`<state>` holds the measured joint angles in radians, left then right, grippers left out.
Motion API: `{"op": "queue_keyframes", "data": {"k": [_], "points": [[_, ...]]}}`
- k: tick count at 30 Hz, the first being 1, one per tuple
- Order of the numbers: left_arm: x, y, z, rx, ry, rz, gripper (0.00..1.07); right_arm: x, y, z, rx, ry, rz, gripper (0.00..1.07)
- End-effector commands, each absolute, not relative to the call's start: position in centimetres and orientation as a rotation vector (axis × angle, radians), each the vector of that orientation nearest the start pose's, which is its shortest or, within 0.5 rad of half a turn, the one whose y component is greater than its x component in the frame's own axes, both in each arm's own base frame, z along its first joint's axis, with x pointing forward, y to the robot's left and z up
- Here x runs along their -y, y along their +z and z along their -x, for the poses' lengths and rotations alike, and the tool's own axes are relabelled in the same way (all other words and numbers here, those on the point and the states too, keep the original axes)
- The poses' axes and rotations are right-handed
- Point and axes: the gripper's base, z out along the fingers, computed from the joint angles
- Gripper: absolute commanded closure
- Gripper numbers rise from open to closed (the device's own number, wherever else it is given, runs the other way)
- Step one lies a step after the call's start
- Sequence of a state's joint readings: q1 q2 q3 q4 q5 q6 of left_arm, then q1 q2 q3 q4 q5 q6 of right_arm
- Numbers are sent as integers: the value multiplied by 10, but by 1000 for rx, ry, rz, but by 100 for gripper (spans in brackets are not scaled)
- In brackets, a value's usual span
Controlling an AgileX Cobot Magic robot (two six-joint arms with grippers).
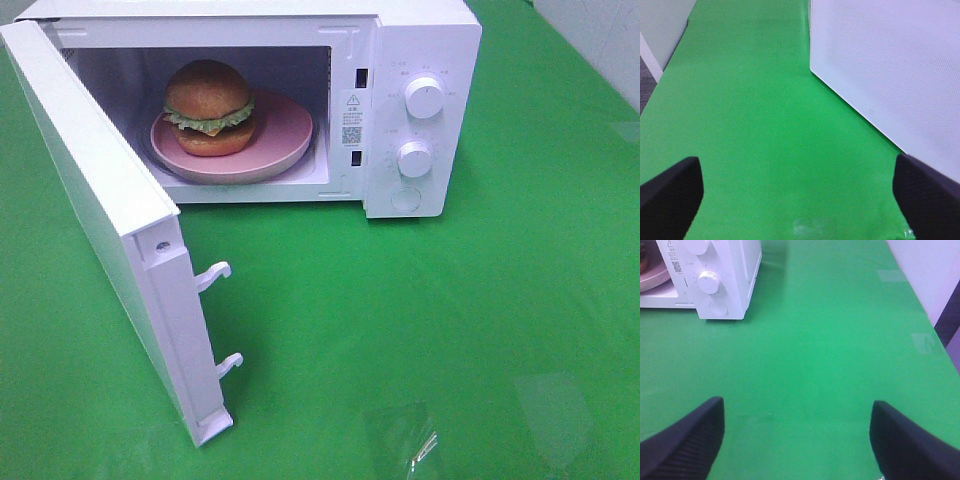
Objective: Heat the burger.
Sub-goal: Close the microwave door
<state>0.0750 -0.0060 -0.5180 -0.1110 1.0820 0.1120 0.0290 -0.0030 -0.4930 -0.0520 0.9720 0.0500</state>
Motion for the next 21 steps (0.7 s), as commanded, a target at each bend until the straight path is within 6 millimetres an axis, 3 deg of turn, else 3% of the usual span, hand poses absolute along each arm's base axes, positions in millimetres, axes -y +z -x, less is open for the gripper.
{"op": "queue_keyframes", "data": {"k": [1, 21], "points": [[10, 281, 8, -2021, -18, -47, 12, 3, 283, 5, -1922, -10, -15, 31], [10, 281, 8, -2021, -18, -47, 12, 3, 283, 5, -1922, -10, -15, 31]]}}
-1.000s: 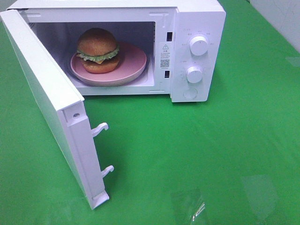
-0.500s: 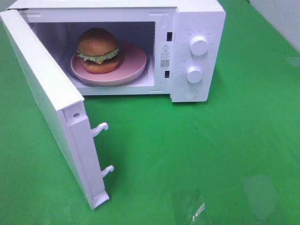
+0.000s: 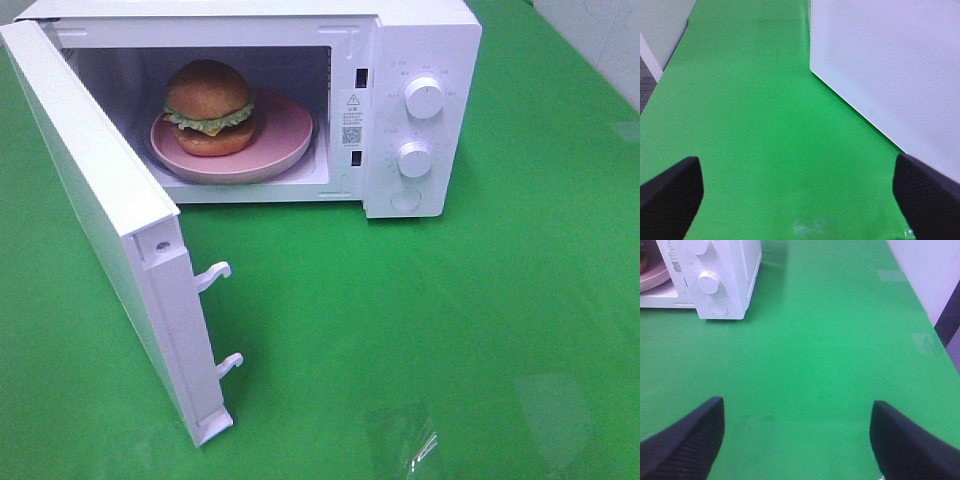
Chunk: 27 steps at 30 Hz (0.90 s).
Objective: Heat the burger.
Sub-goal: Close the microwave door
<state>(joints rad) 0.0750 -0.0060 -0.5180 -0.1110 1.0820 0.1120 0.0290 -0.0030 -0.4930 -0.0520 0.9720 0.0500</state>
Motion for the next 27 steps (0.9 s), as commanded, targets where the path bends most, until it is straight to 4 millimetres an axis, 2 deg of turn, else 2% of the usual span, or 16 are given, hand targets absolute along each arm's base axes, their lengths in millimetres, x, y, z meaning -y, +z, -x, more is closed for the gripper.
{"op": "queue_keyframes", "data": {"k": [1, 10, 15, 23, 25, 27], "points": [[10, 281, 8, -2021, -18, -47, 12, 3, 283, 5, -1922, -10, -15, 31], [10, 281, 8, -2021, -18, -47, 12, 3, 283, 5, -1922, -10, -15, 31], [11, 292, 9, -1953, -37, -42, 12, 3, 283, 5, -1922, -10, -15, 31], [8, 304, -14, -1938, -35, -24, 19, 3, 283, 5, -1922, -10, -15, 31], [8, 308, -30, -1949, -59, -9, 32, 3, 283, 5, -1922, -10, -15, 31], [8, 308, -30, -1949, -59, -9, 32, 3, 283, 5, -1922, -10, -15, 31]]}}
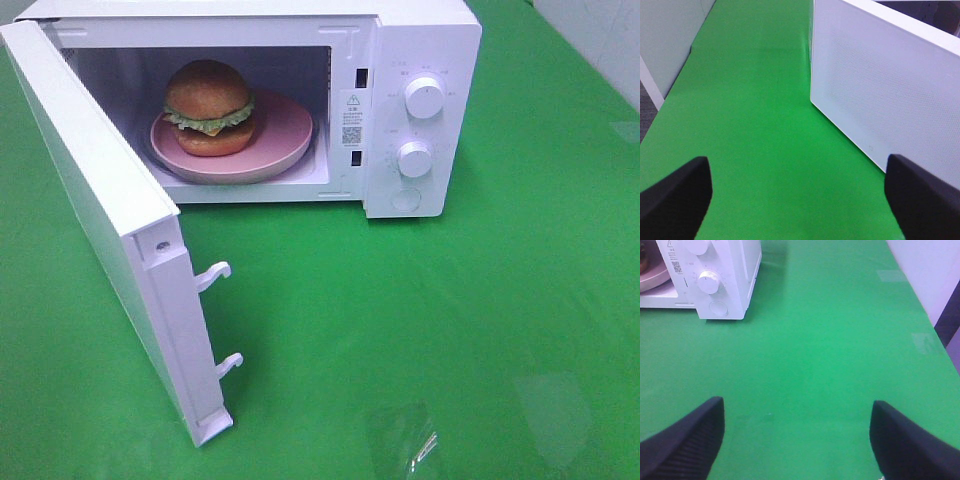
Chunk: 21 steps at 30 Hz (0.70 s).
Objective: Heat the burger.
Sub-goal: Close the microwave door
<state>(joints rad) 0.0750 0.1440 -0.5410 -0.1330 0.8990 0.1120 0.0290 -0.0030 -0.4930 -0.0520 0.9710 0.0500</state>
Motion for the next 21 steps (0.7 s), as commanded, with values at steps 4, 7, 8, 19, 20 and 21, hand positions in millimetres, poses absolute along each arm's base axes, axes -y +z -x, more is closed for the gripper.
{"op": "queue_keyframes", "data": {"k": [4, 7, 8, 19, 20, 21], "points": [[6, 312, -53, -1955, -70, 12, 69, 3, 283, 5, -1922, -10, -15, 31], [6, 312, -60, -1963, -71, 18, 81, 3, 283, 5, -1922, -10, -15, 31], [5, 313, -64, -1959, -69, 21, 91, 3, 283, 5, -1922, -10, -15, 31], [-1, 318, -96, -1801, -28, 54, 107, 3, 283, 5, -1922, -10, -15, 31], [-3, 316, -103, -1760, -2, 45, 107, 3, 283, 5, -1922, -10, -15, 31], [-3, 316, -103, -1760, -2, 45, 107, 3, 283, 5, -1922, -10, -15, 31]]}}
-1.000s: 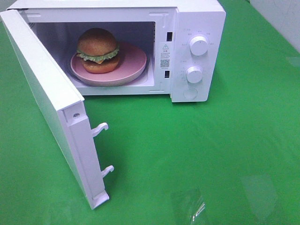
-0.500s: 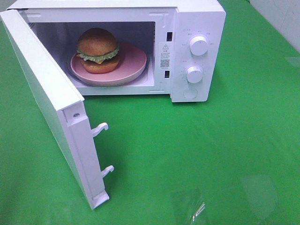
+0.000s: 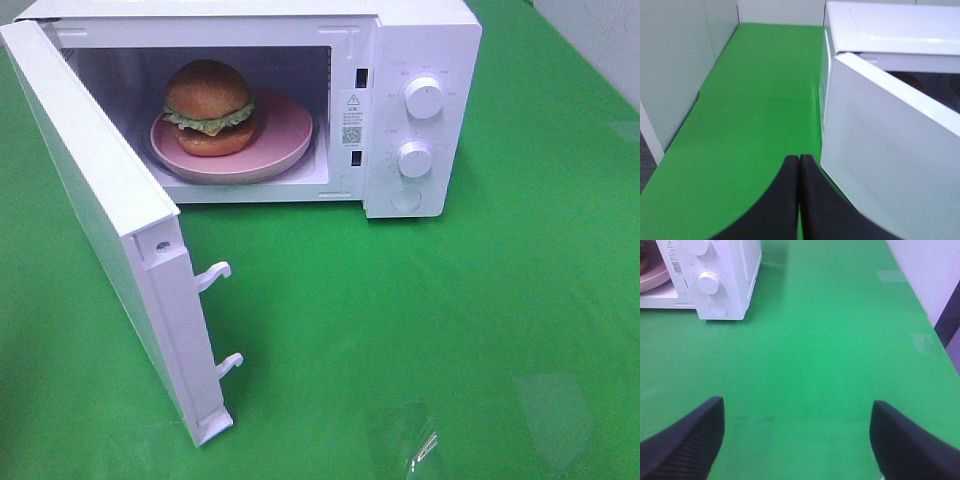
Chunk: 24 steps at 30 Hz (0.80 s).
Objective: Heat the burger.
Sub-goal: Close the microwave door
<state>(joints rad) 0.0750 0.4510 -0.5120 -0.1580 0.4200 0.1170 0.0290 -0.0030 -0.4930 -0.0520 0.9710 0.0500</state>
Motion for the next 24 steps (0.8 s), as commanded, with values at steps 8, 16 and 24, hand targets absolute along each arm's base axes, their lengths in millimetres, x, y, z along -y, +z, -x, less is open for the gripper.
{"op": "queue_keyframes", "data": {"k": [8, 16, 24], "points": [[-11, 275, -132, -1677, 95, 50, 107, 3, 283, 5, -1922, -10, -15, 31], [-15, 253, -144, -1652, 123, 76, 107, 3, 283, 5, -1922, -10, -15, 31], [-17, 241, -163, -1653, 113, 86, 107, 3, 283, 5, -1922, -10, -15, 31]]}}
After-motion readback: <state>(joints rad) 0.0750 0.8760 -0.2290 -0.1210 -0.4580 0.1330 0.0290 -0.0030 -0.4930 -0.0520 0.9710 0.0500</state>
